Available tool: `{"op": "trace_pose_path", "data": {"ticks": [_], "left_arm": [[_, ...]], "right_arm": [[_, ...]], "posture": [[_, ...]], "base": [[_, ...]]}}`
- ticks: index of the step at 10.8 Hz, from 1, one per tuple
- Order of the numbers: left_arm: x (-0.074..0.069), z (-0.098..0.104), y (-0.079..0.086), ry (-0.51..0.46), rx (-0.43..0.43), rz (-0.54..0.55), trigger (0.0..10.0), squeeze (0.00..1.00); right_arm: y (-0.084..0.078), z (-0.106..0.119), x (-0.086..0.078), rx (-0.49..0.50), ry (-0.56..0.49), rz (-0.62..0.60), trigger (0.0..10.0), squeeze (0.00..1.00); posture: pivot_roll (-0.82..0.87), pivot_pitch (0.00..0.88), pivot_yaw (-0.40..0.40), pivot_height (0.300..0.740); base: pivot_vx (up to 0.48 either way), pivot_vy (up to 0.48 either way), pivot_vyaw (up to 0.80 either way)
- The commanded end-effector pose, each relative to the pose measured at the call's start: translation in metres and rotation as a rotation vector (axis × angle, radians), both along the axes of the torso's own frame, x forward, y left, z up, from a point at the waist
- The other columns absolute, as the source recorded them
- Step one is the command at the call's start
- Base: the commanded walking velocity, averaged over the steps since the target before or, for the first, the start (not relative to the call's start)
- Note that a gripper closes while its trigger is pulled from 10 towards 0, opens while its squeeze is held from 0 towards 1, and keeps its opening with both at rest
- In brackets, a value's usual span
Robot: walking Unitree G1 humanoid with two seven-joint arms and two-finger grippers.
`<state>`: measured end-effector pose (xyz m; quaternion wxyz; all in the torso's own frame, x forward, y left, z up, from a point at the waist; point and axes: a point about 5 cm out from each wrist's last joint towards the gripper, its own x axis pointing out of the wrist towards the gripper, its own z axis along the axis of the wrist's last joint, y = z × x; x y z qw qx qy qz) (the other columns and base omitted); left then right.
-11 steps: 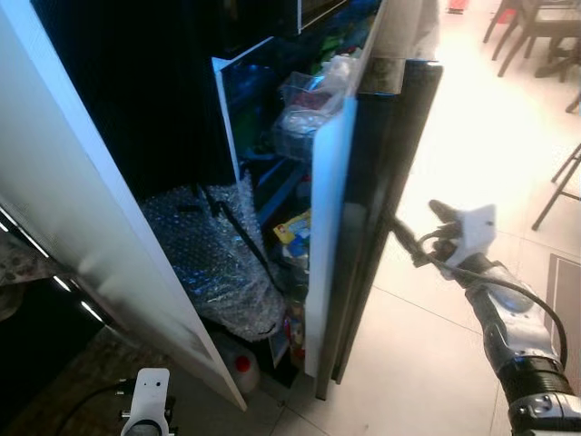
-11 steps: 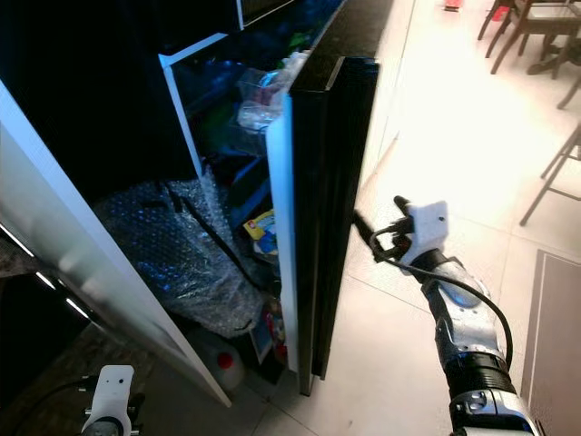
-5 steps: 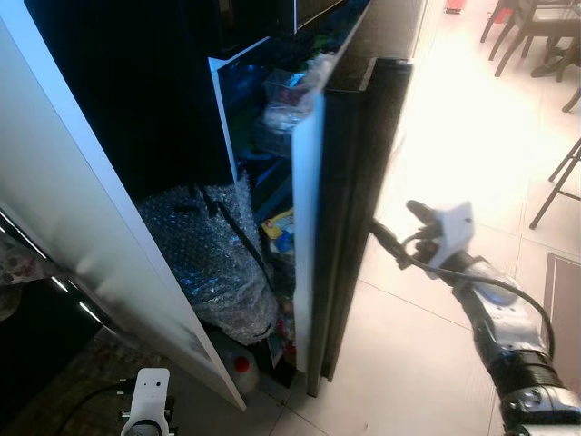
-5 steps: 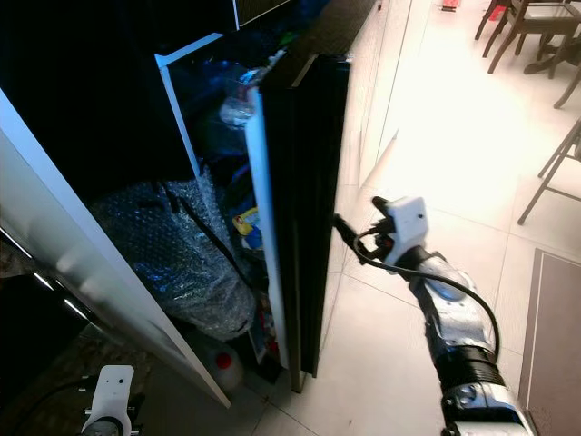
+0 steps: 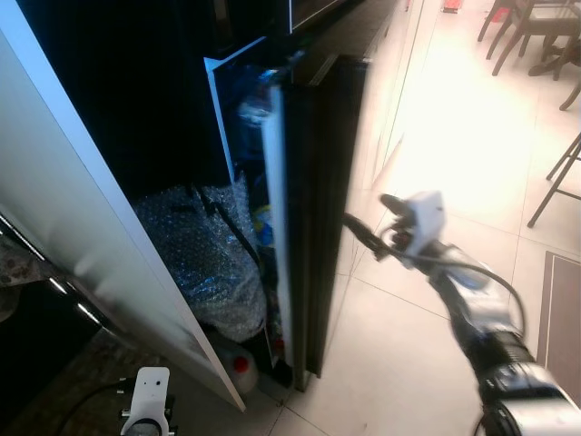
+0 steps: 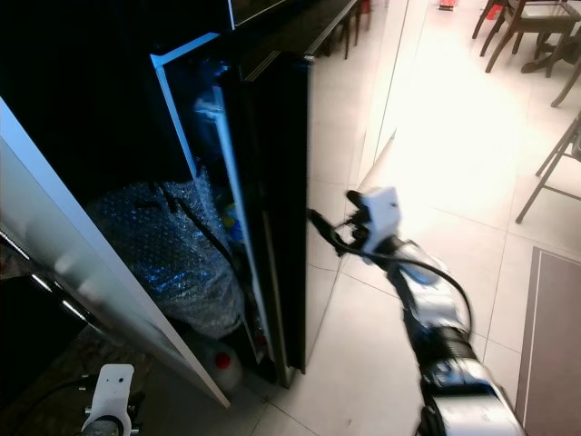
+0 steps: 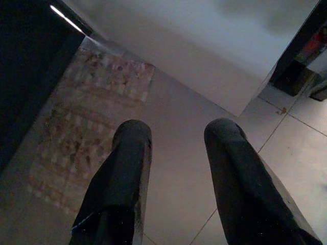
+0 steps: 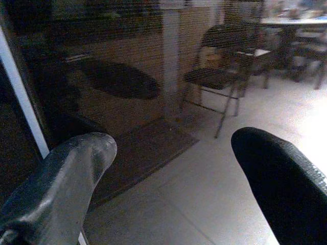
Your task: Restocking fridge
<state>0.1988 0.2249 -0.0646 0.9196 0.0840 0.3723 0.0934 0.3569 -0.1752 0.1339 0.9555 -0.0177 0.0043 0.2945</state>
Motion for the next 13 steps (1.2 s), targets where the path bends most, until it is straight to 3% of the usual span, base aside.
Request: {"op": "trace_pose_path", "data": {"ticks": [1,3,4,9,13], "left_arm": [[0.000,0.001,0.004,-0.002,0.014,0.009,10.0,0.00],[0.001,0.002,0.005,-0.007,0.014,0.013,10.0,0.00],[0.001,0.003,0.007,-0.012,0.014,0.023,10.0,0.00],[0.001,0.003,0.008,-0.018,0.010,0.041,10.0,0.00],[0.000,0.002,0.008,-0.022,0.007,0.047,10.0,0.00]], "right_arm": [[0.012,0.008,0.008,0.022,-0.022,0.022,10.0,0.00],[0.020,0.010,0.012,0.043,-0.015,0.030,10.0,0.00],[0.034,0.015,0.017,0.079,-0.011,0.067,10.0,0.00],[0.070,0.028,0.025,0.131,0.006,0.165,10.0,0.00],[0.081,0.035,0.030,0.157,0.016,0.188,10.0,0.00]], "posture": [[-0.10,0.000,0.064,0.740],[-0.10,0.000,0.061,0.740],[-0.09,0.000,0.056,0.740],[-0.07,0.000,0.044,0.740],[-0.06,0.000,0.041,0.740]], "base": [[0.000,0.000,0.00],[0.000,0.000,0.00],[0.000,0.000,0.00],[0.000,0.000,0.00],[0.000,0.000,0.00]]}}
